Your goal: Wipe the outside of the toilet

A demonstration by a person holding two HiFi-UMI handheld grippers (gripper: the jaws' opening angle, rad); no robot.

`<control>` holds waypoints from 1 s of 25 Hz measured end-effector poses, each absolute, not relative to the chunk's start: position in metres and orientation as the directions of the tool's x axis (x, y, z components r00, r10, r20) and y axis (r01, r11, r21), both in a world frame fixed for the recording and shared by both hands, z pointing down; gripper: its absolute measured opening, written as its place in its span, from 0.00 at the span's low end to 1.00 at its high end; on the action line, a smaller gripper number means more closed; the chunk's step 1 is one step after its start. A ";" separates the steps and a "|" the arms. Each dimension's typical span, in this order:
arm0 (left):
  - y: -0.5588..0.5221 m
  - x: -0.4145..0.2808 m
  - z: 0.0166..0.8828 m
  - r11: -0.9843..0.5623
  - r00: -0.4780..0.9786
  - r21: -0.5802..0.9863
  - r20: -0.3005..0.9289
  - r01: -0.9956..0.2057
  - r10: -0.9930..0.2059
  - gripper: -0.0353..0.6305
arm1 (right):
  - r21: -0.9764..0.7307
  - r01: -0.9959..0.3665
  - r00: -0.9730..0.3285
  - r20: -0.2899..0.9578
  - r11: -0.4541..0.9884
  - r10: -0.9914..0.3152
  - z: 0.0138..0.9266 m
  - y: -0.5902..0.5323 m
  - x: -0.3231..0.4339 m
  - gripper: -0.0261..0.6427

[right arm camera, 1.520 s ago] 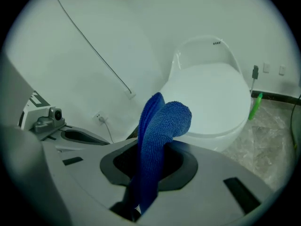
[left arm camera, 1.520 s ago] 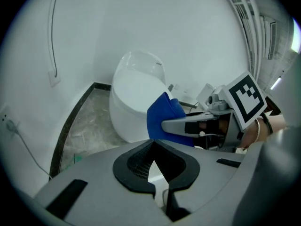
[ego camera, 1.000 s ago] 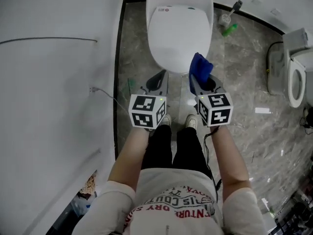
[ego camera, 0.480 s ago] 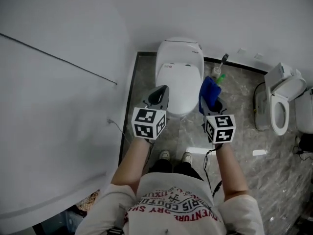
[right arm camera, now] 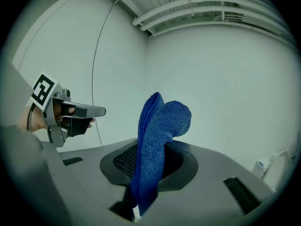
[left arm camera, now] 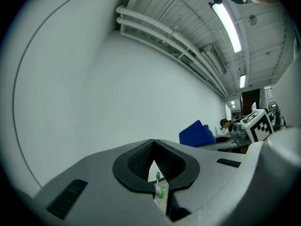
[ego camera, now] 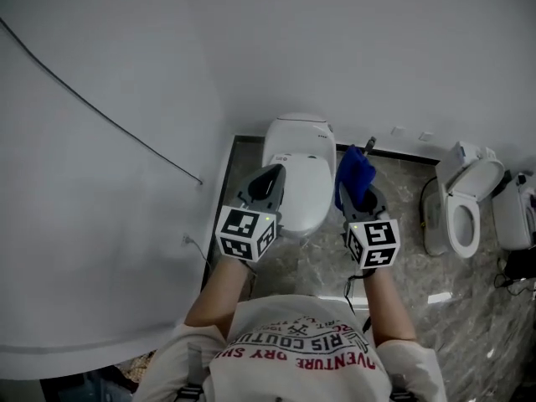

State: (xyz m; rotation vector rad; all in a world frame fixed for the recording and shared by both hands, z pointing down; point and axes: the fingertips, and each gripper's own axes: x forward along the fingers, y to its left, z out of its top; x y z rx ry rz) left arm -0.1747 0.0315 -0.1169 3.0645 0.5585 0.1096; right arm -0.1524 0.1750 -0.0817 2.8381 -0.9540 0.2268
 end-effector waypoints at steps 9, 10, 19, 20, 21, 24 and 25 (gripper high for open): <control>0.054 -0.178 -0.146 -0.929 0.929 -0.018 0.020 0.369 0.369 0.06 | 0.146 -0.605 0.796 0.072 -0.783 -0.601 -0.131 0.197 -0.154 0.15; 0.054 -0.178 -0.144 -0.930 0.930 -0.016 0.023 0.368 0.368 0.06 | 0.142 -0.602 0.798 0.072 -0.786 -0.598 -0.130 0.199 -0.153 0.15; 0.057 -0.174 -0.134 -0.932 0.931 -0.013 0.038 0.363 0.363 0.06 | 0.131 -0.589 0.808 0.068 -0.797 -0.586 -0.124 0.202 -0.149 0.15; 0.057 -0.173 -0.133 -0.932 0.932 -0.011 0.037 0.361 0.361 0.06 | 0.129 -0.590 0.807 0.070 -0.797 -0.586 -0.123 0.201 -0.149 0.15; 0.056 -0.173 -0.133 -0.933 0.933 -0.010 0.036 0.359 0.358 0.06 | 0.129 -0.590 0.807 0.071 -0.797 -0.586 -0.122 0.201 -0.148 0.15; 0.055 -0.171 -0.132 -0.936 0.936 -0.009 0.035 0.351 0.350 0.06 | 0.129 -0.593 0.805 0.075 -0.795 -0.588 -0.121 0.200 -0.147 0.15; 0.056 -0.170 -0.131 -0.937 0.936 -0.009 0.037 0.349 0.349 0.06 | 0.127 -0.593 0.805 0.077 -0.795 -0.588 -0.120 0.201 -0.146 0.15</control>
